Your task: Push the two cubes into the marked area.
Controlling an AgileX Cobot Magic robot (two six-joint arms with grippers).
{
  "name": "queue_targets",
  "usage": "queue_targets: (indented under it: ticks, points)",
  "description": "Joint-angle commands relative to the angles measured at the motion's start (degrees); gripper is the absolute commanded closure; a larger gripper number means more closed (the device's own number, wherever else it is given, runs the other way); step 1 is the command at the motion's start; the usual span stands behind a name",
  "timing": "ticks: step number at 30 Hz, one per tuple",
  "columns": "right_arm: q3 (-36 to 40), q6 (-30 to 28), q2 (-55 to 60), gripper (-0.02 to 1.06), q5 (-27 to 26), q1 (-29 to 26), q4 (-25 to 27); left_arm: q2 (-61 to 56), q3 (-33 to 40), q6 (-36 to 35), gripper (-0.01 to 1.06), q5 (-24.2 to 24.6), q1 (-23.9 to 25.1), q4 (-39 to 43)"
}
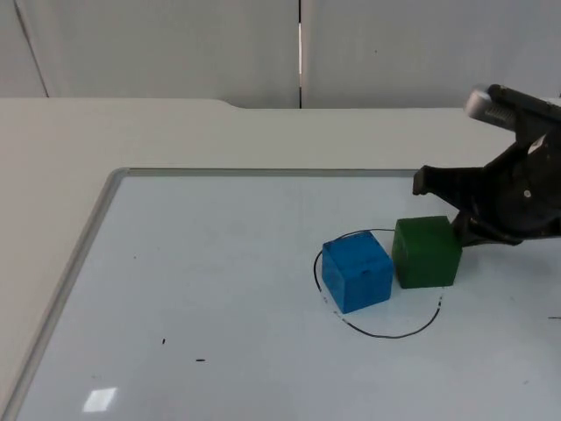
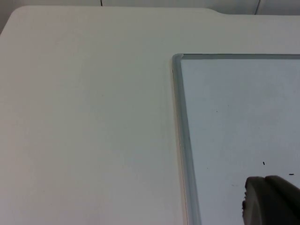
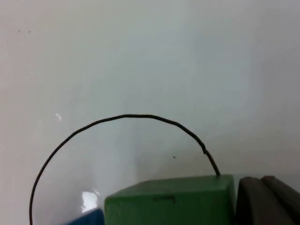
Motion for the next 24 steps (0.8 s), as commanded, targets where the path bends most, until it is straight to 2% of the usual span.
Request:
queue_targets:
  ticks: [1, 3, 7, 24]
  points:
    - [-0.3, -0.3, 0.3, 1.04, -1.2, 0.5, 0.6, -0.2, 0.3, -0.3, 1.05, -0.7, -0.2, 0.1]
    - [-0.5, -0.6, 0.5, 1.04, -2.3, 1.0, 1.0, -0.2, 0.3, -0.3, 1.05, -0.7, -0.2, 0.1]
    - [-1.2, -0.8, 2.2, 1.04, -0.5, 1.0, 1.3, -0.2, 0.3, -0.3, 1.05, -0.7, -0.2, 0.1]
    - [-1.6, -3.1, 3.3, 1.04, -5.7, 2.9, 1.1, -0.2, 0.3, -0.3, 1.05, -0.7, -0.2, 0.1]
